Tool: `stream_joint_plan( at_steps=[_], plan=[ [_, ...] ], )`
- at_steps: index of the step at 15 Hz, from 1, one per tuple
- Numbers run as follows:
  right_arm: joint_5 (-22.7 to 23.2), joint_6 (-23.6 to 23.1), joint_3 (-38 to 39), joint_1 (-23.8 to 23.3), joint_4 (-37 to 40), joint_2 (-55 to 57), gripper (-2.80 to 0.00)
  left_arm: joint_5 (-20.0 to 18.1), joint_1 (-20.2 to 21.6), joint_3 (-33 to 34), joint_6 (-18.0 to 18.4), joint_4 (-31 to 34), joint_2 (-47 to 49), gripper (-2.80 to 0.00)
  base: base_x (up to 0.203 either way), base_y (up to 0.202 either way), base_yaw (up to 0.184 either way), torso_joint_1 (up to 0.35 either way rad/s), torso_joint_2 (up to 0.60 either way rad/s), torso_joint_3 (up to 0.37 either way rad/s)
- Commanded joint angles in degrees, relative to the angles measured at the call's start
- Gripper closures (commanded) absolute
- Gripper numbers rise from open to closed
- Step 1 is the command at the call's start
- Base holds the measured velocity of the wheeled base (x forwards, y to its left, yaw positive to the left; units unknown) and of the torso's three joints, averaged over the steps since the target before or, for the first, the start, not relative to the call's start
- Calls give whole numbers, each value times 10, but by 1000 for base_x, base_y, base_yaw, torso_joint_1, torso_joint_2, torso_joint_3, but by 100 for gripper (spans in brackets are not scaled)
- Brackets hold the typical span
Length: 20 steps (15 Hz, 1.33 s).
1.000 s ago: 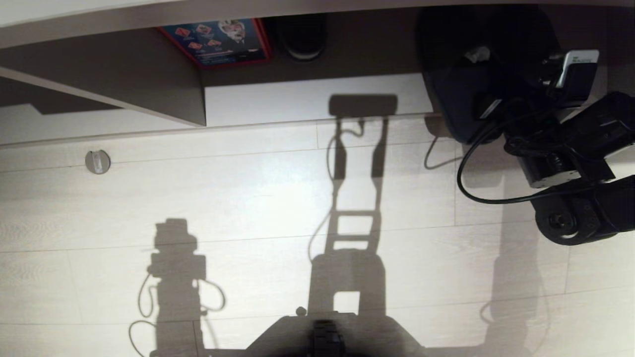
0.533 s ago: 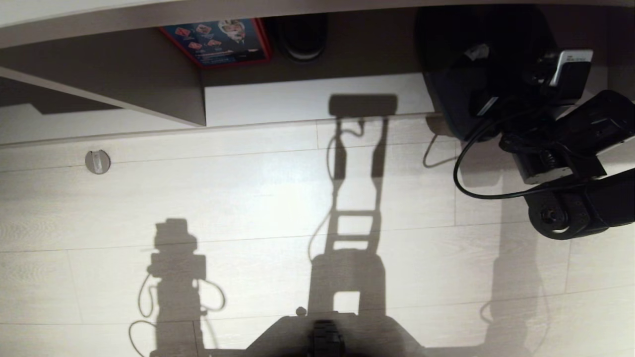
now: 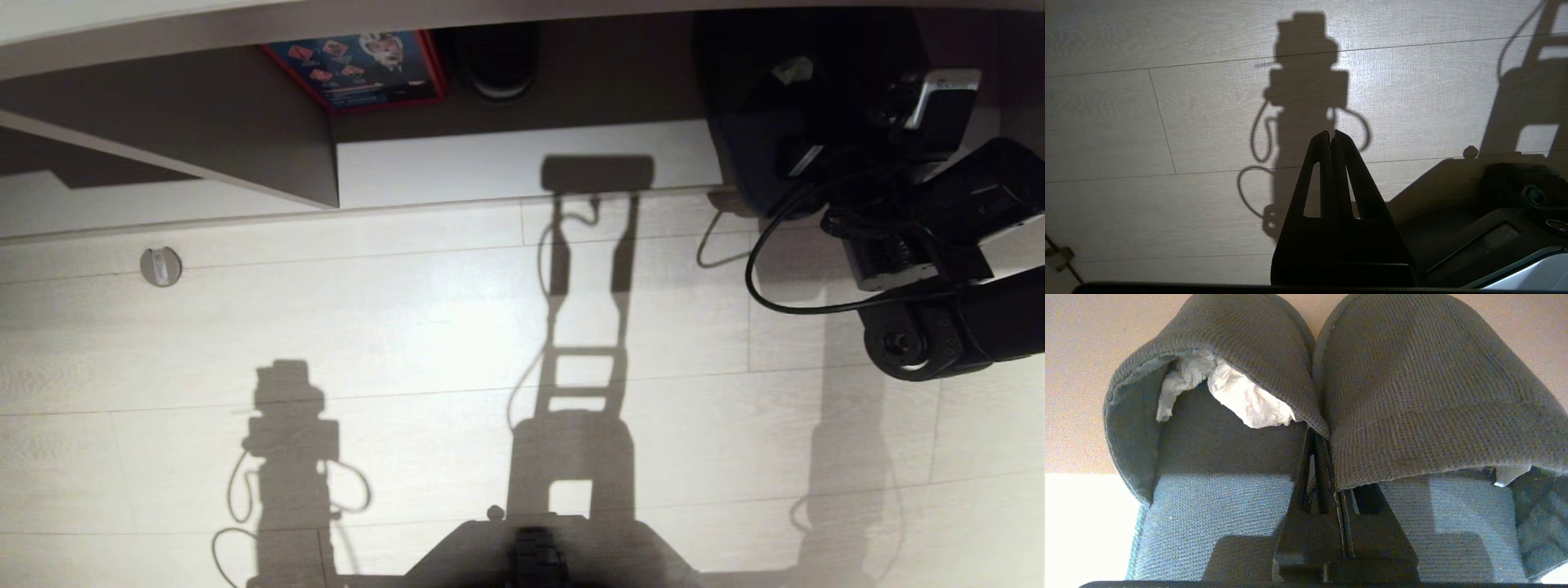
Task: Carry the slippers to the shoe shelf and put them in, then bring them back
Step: Place the slippers into the shoe cabinet
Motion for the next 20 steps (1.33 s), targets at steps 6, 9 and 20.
stream_joint_plan(
  at_steps=[6, 9, 20],
  plan=[
    [0, -6, 2, 0, -5, 17, 0, 0, 0, 0, 0, 0, 0, 0, 0, 0, 0, 0, 0, 0],
    [0, -11, 1, 0, -5, 24, 0, 0, 0, 0, 0, 0, 0, 0, 0, 0, 0, 0, 0, 0],
    [0, -20, -2, 1, -5, 29, -280, 0, 0, 0, 0, 0, 0, 0, 0, 0, 0, 0, 0, 0]
  ],
)
